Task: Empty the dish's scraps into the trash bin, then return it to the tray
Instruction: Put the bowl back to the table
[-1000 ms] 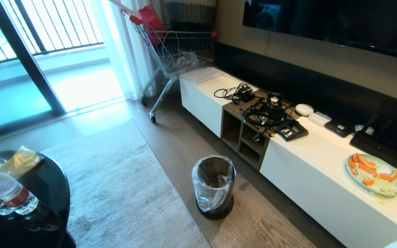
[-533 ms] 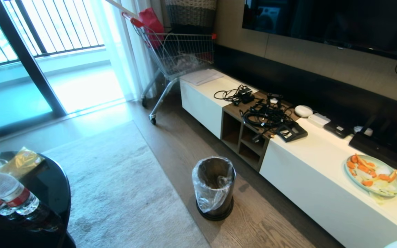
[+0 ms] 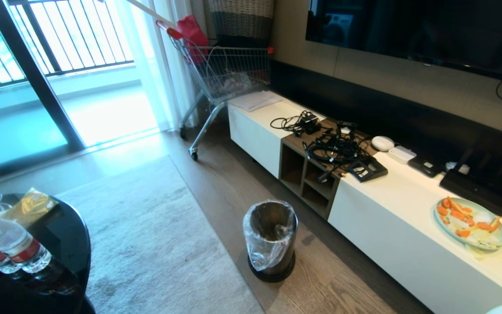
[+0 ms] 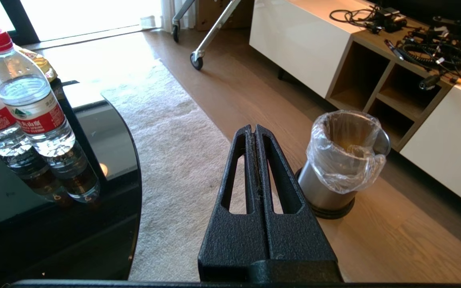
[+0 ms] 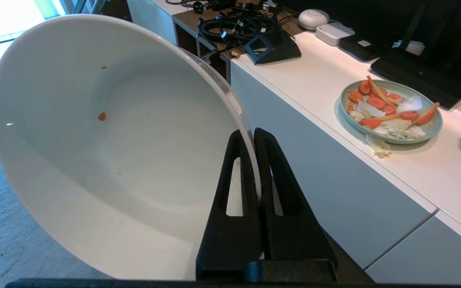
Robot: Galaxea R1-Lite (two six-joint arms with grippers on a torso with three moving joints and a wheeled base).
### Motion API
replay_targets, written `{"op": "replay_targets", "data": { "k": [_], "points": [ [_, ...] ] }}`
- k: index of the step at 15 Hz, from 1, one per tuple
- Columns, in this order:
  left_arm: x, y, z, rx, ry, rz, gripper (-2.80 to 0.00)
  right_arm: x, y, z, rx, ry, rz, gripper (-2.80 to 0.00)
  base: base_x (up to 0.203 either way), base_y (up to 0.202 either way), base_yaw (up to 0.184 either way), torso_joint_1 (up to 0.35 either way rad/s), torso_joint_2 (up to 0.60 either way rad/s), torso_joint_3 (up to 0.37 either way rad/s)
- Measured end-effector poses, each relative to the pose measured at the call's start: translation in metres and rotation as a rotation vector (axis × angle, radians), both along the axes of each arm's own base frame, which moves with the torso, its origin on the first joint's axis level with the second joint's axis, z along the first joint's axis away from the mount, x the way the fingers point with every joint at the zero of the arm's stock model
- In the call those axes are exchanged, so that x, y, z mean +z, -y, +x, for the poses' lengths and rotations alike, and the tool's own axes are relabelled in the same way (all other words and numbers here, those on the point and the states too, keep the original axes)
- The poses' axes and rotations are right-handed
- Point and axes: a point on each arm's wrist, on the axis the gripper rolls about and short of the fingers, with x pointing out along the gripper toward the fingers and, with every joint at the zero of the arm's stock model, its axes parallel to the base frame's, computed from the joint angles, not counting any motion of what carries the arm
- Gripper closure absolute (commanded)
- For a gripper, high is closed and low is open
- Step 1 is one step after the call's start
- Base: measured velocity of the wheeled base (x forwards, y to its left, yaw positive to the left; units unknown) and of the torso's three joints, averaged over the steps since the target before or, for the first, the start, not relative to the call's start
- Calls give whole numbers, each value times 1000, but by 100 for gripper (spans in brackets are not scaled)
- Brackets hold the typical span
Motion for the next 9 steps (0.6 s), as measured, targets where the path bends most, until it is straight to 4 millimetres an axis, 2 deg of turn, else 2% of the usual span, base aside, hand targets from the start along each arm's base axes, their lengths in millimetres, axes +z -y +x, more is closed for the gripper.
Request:
{"op": "replay_targets", "data": {
  "k": [9],
  "points": [
    [0, 0, 0, 0, 0, -1, 0, 0, 0, 0, 0, -2, 2, 0, -179, 0, -3, 4, 3, 3]
  ]
}}
